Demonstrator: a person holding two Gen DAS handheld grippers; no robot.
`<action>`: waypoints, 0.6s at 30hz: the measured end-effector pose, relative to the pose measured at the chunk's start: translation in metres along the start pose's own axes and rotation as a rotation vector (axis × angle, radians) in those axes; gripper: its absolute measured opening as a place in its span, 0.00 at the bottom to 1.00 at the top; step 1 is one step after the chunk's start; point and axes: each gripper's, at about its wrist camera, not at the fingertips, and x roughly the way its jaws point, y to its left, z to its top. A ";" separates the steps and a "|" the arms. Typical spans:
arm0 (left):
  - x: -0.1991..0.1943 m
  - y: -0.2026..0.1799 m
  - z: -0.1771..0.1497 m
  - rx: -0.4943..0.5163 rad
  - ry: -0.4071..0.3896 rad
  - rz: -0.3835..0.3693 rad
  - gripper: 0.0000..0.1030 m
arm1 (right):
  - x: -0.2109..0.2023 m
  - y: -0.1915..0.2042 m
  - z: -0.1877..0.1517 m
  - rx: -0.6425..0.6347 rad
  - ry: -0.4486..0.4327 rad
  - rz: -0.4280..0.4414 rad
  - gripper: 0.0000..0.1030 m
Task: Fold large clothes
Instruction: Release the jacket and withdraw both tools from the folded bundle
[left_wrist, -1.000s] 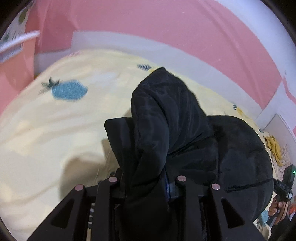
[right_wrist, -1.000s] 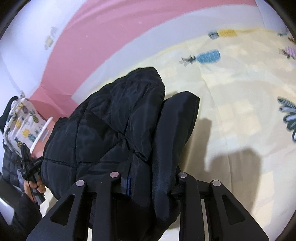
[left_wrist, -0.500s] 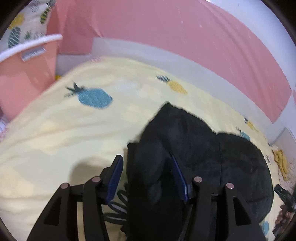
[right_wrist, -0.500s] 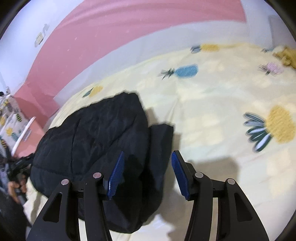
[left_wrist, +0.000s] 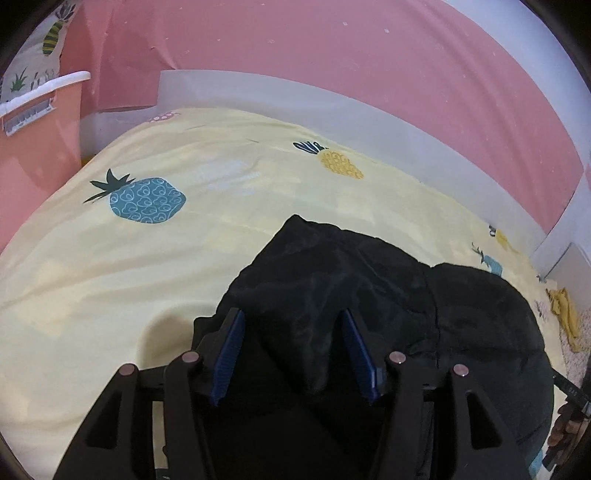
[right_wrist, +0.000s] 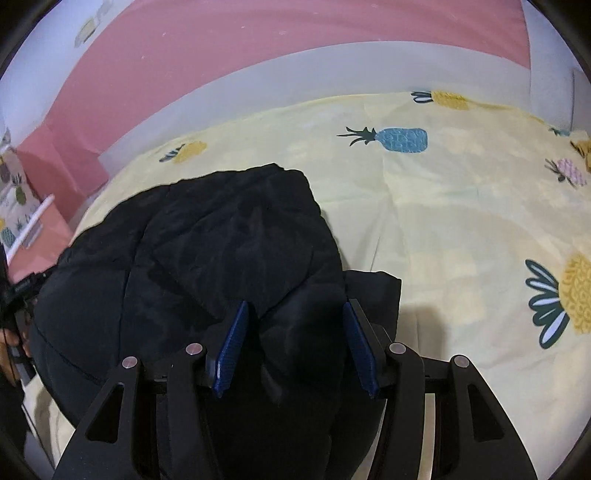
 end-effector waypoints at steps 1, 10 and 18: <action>-0.003 0.000 -0.001 0.002 -0.005 0.006 0.56 | -0.004 -0.001 -0.001 0.007 -0.005 -0.002 0.52; -0.063 -0.016 -0.028 0.057 -0.057 0.029 0.55 | -0.059 0.021 -0.020 -0.027 -0.084 -0.022 0.52; -0.115 -0.065 -0.080 0.135 -0.057 -0.036 0.55 | -0.098 0.058 -0.054 -0.117 -0.101 -0.015 0.52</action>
